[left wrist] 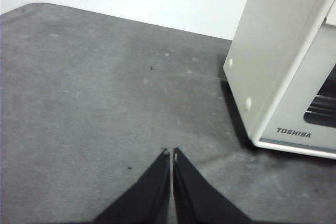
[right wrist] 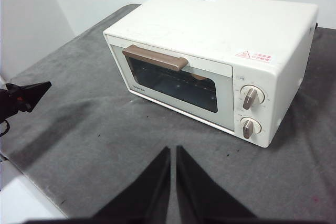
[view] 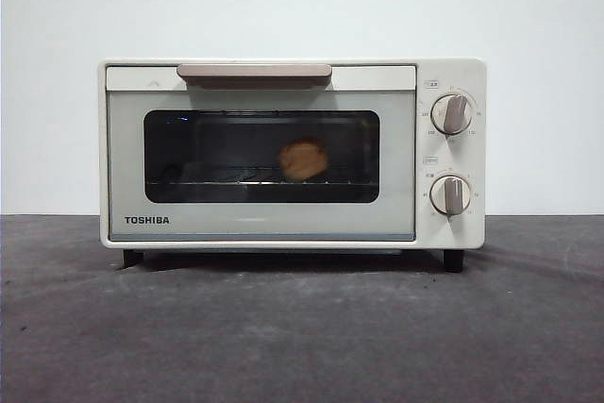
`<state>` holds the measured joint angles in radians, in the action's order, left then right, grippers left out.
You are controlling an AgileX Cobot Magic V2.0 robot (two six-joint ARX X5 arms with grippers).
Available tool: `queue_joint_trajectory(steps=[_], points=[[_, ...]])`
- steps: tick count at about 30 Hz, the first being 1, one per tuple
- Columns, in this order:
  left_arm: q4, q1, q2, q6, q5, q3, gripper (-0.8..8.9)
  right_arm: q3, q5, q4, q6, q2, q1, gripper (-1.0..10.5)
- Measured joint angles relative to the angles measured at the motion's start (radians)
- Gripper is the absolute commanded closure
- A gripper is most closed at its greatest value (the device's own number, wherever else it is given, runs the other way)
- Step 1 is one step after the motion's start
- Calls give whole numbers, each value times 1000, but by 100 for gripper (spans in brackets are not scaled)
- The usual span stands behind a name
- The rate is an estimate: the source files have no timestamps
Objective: The left arm flap open the oven, the right arm pick bread and place it into oven, the left arm flap close the oven
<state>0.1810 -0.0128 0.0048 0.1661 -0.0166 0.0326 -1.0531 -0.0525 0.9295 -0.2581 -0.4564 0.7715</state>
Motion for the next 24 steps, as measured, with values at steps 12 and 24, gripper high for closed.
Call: queue_joint_trajectory(steps=[12,24], points=[[0,0,0,-80,3,0,801,0,0,0,0,0,0,931],[0,0,0,-82,3,0,801,0,0,0,0,0,0,932]])
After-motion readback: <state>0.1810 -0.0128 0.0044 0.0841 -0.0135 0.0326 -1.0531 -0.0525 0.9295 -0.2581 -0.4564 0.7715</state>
